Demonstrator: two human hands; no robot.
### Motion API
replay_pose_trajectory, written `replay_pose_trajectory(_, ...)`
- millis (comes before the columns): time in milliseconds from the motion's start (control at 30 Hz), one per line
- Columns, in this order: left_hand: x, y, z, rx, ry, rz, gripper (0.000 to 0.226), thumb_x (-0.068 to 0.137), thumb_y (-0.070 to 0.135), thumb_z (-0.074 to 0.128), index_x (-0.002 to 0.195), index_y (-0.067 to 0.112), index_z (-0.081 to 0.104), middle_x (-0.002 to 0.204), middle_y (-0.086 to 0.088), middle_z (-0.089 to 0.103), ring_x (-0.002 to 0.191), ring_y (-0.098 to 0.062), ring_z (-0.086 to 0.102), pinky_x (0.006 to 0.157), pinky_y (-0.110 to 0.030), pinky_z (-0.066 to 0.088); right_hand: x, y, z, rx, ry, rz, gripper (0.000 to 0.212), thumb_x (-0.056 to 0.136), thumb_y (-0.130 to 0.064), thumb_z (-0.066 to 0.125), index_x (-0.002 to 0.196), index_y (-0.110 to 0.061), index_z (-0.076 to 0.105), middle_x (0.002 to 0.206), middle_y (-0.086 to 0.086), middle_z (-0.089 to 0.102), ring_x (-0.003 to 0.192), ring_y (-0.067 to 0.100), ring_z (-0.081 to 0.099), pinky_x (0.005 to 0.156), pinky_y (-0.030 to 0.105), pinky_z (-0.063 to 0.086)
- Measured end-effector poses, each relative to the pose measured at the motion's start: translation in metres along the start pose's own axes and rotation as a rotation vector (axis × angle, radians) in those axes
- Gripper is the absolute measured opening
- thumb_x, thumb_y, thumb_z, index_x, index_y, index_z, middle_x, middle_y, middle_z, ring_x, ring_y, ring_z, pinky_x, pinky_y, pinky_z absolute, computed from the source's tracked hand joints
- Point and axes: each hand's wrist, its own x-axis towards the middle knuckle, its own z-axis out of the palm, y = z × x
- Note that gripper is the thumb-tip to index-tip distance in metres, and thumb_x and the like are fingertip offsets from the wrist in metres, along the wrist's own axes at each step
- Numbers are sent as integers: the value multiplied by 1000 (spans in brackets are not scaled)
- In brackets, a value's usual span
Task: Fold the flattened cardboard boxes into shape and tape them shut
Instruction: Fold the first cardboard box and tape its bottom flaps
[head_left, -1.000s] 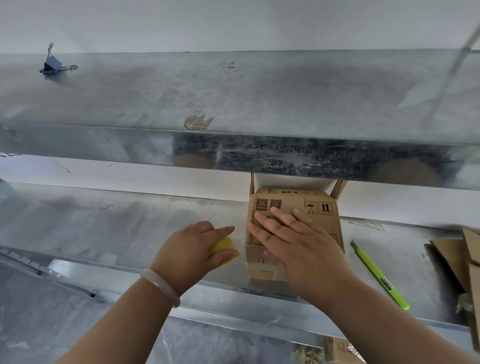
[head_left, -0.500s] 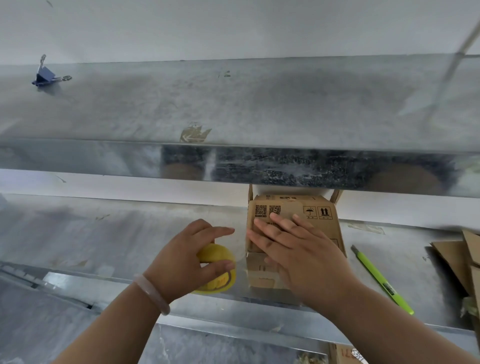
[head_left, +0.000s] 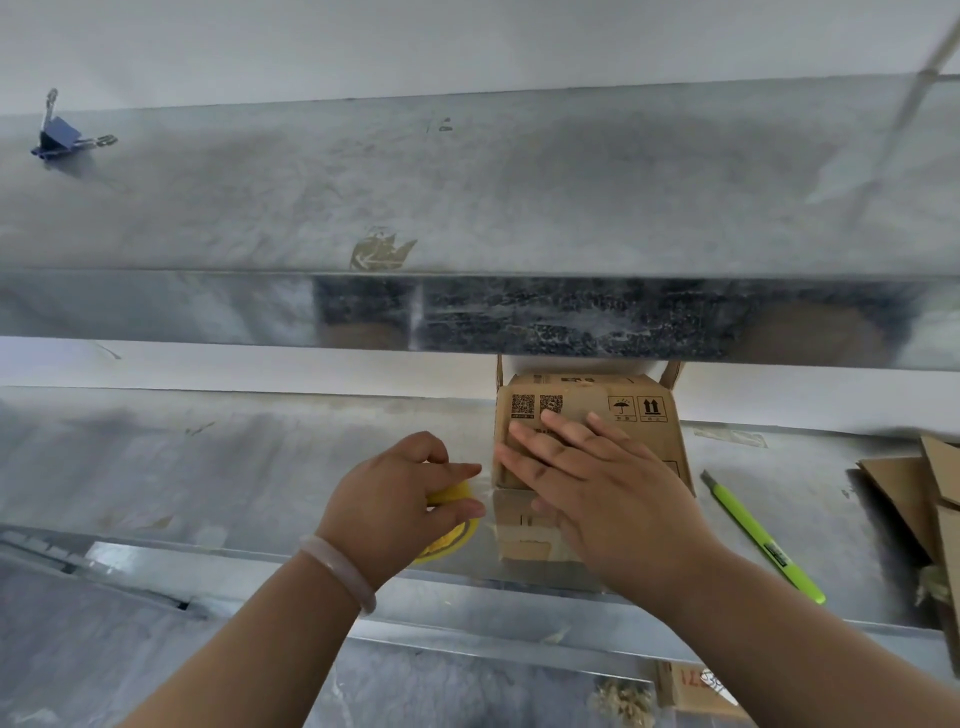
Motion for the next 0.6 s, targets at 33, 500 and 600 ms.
replay_pose_trajectory(33,0,1,0,2,-5,-6,59,71,74,42,112,40,70,94,23,50,77,-2,57,65,-16,43,0,0,0,2,5,2,51,95,-37,34,144,-30,46,147,-8,49,135,18,48,108,41,27)
replay_pose_trajectory(500,-25,-13,-11,-200,42,-53,55,74,68,52,120,42,65,83,25,54,79,4,54,70,-4,37,-2,0,-3,-3,-9,-12,51,95,-39,33,143,-31,49,147,-8,49,135,17,48,109,41,26)
replay_pose_trajectory(600,-15,-4,-13,-43,-22,-83,69,68,77,36,125,45,59,83,22,51,78,-1,52,69,-11,38,-1,0,-3,15,-14,13,51,95,-39,33,144,-32,47,147,-10,48,136,16,46,110,40,25)
